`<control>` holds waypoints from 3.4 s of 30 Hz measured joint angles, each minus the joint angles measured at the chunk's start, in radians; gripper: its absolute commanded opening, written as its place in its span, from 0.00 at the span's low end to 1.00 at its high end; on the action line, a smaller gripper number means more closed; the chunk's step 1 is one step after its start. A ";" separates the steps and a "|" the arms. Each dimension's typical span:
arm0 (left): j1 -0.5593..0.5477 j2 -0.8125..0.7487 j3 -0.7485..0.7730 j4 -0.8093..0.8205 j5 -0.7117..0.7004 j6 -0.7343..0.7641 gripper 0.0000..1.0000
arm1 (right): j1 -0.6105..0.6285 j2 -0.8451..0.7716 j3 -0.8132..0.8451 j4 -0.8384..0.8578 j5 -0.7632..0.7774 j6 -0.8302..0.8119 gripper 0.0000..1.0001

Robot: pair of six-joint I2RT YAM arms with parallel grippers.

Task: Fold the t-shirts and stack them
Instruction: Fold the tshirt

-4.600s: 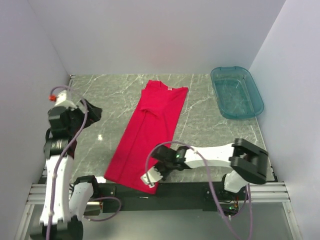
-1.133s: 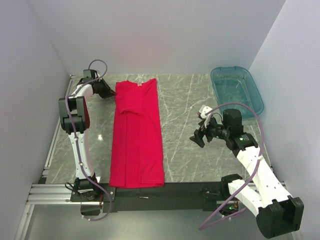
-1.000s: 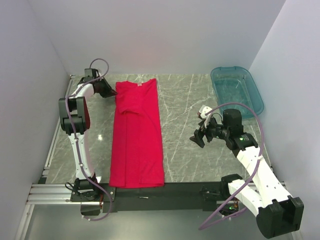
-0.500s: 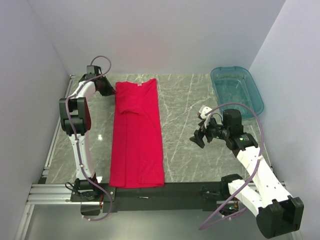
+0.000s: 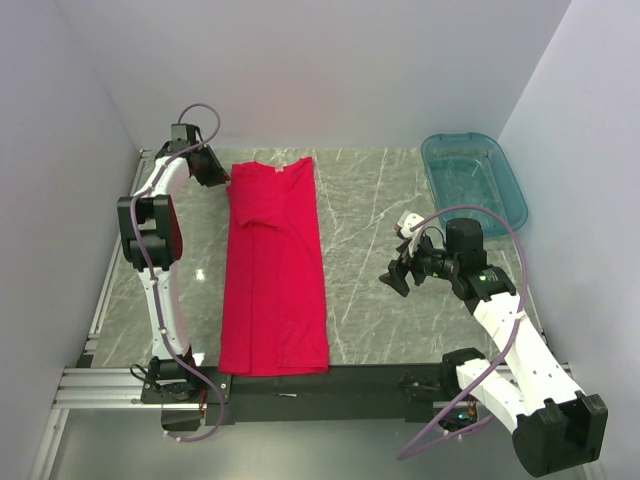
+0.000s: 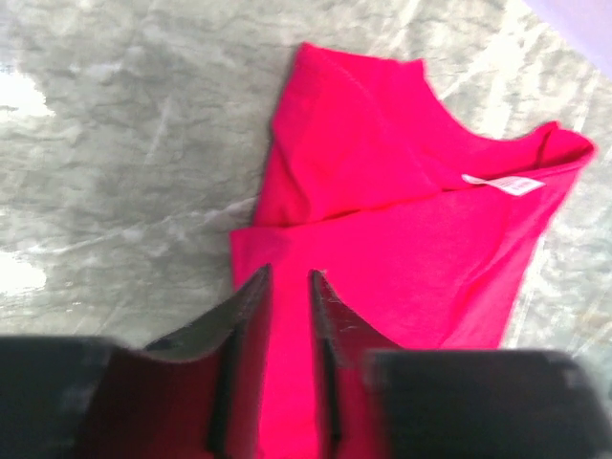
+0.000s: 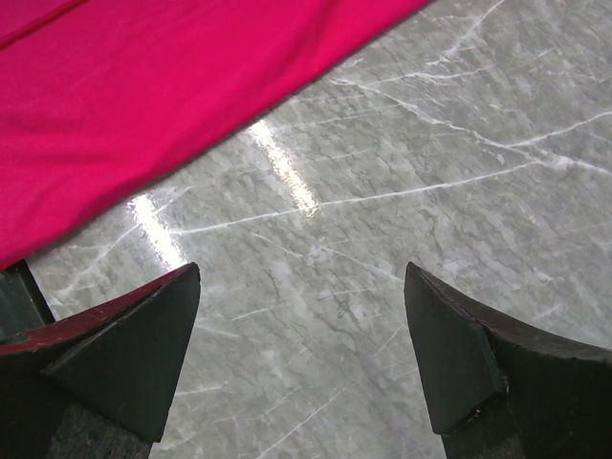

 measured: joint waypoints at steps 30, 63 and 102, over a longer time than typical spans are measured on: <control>0.018 0.083 0.003 -0.021 -0.006 0.014 0.18 | 0.000 0.000 0.000 0.000 -0.008 -0.008 0.93; 0.023 0.097 0.005 0.025 0.046 -0.027 0.01 | 0.000 0.005 0.000 -0.026 -0.026 -0.026 0.93; -0.201 0.009 0.017 0.035 -0.021 -0.004 0.07 | 0.000 0.018 0.000 -0.042 -0.040 -0.034 0.93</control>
